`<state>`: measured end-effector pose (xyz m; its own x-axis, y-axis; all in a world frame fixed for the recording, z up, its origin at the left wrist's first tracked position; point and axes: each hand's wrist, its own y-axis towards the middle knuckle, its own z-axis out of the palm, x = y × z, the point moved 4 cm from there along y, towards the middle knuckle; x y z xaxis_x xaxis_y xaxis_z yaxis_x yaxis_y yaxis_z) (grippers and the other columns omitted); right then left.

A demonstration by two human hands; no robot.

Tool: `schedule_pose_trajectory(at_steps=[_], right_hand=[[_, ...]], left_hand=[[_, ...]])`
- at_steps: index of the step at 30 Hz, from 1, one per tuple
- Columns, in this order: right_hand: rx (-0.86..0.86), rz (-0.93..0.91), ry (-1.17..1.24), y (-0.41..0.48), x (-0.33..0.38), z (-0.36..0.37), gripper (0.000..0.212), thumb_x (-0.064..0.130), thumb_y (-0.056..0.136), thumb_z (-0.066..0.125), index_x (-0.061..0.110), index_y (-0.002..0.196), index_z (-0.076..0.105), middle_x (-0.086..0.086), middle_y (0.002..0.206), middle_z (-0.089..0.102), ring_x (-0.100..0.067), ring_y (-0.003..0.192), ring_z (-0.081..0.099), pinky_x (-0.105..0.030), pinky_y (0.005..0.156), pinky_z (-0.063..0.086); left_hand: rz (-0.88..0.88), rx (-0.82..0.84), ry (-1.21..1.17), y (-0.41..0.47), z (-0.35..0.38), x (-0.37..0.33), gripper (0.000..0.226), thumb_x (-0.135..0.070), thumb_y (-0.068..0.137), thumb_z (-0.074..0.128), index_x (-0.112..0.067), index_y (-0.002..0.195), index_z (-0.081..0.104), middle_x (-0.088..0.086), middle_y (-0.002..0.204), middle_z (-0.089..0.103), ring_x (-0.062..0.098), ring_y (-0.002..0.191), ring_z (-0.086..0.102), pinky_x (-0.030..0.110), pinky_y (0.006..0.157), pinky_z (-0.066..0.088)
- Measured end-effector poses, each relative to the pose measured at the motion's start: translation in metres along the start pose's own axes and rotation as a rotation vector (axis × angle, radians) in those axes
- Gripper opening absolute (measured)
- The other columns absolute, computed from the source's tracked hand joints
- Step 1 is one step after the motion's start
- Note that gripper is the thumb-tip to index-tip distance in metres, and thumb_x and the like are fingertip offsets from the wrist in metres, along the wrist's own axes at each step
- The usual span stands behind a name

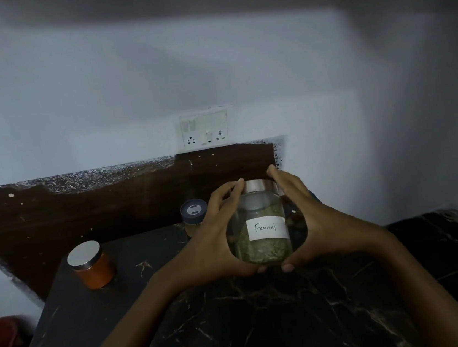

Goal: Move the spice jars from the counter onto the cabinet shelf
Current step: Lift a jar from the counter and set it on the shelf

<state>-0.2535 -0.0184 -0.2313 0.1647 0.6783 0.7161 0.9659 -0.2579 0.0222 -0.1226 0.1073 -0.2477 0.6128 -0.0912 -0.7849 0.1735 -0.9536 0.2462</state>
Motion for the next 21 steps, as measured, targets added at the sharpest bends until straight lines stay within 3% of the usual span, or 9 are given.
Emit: schedule_pose_trajectory(at_steps=[1, 3, 6, 9, 13, 17, 21], right_hand=[[0.008, 0.006, 0.014, -0.001, 0.0, -0.003, 0.136, 0.033, 0.052, 0.089, 0.054, 0.136, -0.016, 0.041, 0.142, -0.011, 0.008, 0.135, 0.004, -0.018, 0.111, 0.021], [0.02, 0.009, -0.005, -0.001, 0.004, -0.007, 0.135, 0.033, 0.051, 0.09, 0.053, 0.138, -0.013, 0.037, 0.145, -0.006, 0.002, 0.137, 0.009, -0.028, 0.114, 0.022], [-0.017, -0.019, -0.082, 0.005, 0.015, -0.018, 0.134, 0.034, 0.049, 0.09, 0.047, 0.142, -0.005, 0.032, 0.141, 0.011, 0.0, 0.132, 0.025, -0.022, 0.106, 0.035], [-0.072, -0.071, -0.067, 0.014, 0.03, -0.038, 0.132, 0.026, 0.049, 0.091, 0.042, 0.144, 0.001, 0.031, 0.135, 0.017, 0.001, 0.126, 0.033, -0.009, 0.09, 0.043], [-0.162, -0.173, -0.09, 0.028, 0.054, -0.072, 0.127, 0.023, 0.05, 0.091, 0.04, 0.143, 0.006, 0.032, 0.133, 0.021, 0.004, 0.124, 0.035, -0.01, 0.092, 0.044], [-0.253, -0.249, -0.192, 0.04, 0.081, -0.108, 0.127, 0.027, 0.051, 0.091, 0.033, 0.146, 0.007, 0.021, 0.143, 0.018, -0.008, 0.129, 0.035, -0.027, 0.102, 0.044], [-0.329, -0.332, -0.238, 0.052, 0.111, -0.145, 0.127, 0.023, 0.052, 0.091, 0.035, 0.145, 0.005, 0.024, 0.139, 0.016, -0.007, 0.129, 0.034, -0.024, 0.1, 0.045]], left_hand=[[0.005, -0.013, -0.017, 0.0, 0.0, -0.001, 0.127, -0.025, 0.056, 0.089, -0.038, 0.146, 0.0, -0.032, 0.142, 0.003, -0.018, 0.129, 0.019, 0.011, 0.092, 0.043], [0.03, -0.025, -0.03, 0.0, -0.001, -0.004, 0.126, -0.021, 0.057, 0.089, -0.038, 0.146, 0.001, -0.031, 0.143, 0.005, -0.014, 0.13, 0.02, 0.011, 0.09, 0.045], [0.064, -0.031, 0.008, 0.006, -0.009, -0.009, 0.127, -0.026, 0.054, 0.089, -0.041, 0.143, 0.0, -0.029, 0.144, 0.003, -0.018, 0.13, 0.016, 0.005, 0.09, 0.041], [0.097, -0.052, 0.183, 0.022, -0.029, -0.018, 0.133, -0.042, 0.049, 0.088, -0.042, 0.142, -0.007, -0.034, 0.142, -0.005, -0.026, 0.126, 0.004, -0.007, 0.091, 0.025], [0.197, -0.103, 0.333, 0.049, -0.062, -0.046, 0.132, -0.045, 0.049, 0.088, -0.04, 0.141, -0.007, -0.033, 0.141, -0.005, -0.027, 0.126, 0.002, -0.007, 0.096, 0.015], [0.289, -0.165, 0.39, 0.075, -0.094, -0.073, 0.133, -0.048, 0.048, 0.088, -0.037, 0.145, -0.002, -0.032, 0.144, -0.001, -0.015, 0.133, 0.01, 0.003, 0.102, 0.026], [0.394, -0.238, 0.539, 0.098, -0.128, -0.109, 0.133, -0.057, 0.049, 0.083, -0.031, 0.149, -0.001, -0.024, 0.148, 0.0, -0.001, 0.14, 0.011, 0.027, 0.109, 0.033]])
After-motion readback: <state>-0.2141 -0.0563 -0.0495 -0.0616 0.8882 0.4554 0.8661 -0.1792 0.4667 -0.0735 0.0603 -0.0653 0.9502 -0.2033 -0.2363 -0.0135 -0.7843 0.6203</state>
